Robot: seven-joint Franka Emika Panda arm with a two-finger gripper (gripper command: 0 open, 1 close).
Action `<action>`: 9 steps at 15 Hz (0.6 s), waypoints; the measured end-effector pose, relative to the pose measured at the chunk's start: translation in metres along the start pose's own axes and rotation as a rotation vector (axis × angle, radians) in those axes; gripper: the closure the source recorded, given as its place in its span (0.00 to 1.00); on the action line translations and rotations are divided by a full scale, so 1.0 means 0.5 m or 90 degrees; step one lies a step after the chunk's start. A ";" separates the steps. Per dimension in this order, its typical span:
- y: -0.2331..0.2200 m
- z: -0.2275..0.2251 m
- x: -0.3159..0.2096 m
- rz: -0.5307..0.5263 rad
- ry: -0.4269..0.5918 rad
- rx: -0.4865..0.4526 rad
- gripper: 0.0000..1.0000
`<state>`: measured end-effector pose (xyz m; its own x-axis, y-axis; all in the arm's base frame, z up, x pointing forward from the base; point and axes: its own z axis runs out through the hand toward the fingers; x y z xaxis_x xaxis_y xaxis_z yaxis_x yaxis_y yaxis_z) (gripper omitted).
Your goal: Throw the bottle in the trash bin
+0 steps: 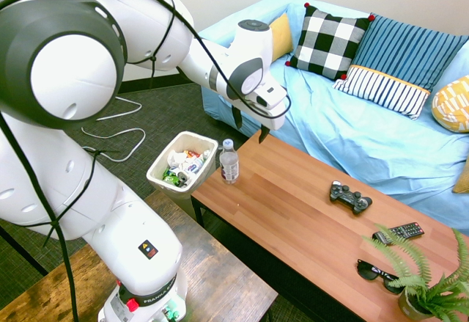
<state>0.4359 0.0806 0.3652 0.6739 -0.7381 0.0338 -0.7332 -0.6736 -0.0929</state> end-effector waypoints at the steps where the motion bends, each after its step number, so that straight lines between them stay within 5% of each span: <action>1: -0.019 0.013 -0.016 0.000 -0.002 -0.002 0.00; 9: -0.112 0.167 -0.097 -0.028 -0.013 -0.067 0.00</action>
<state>0.4517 0.1572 0.2858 0.7062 -0.7078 0.0153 -0.7080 -0.7061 0.0139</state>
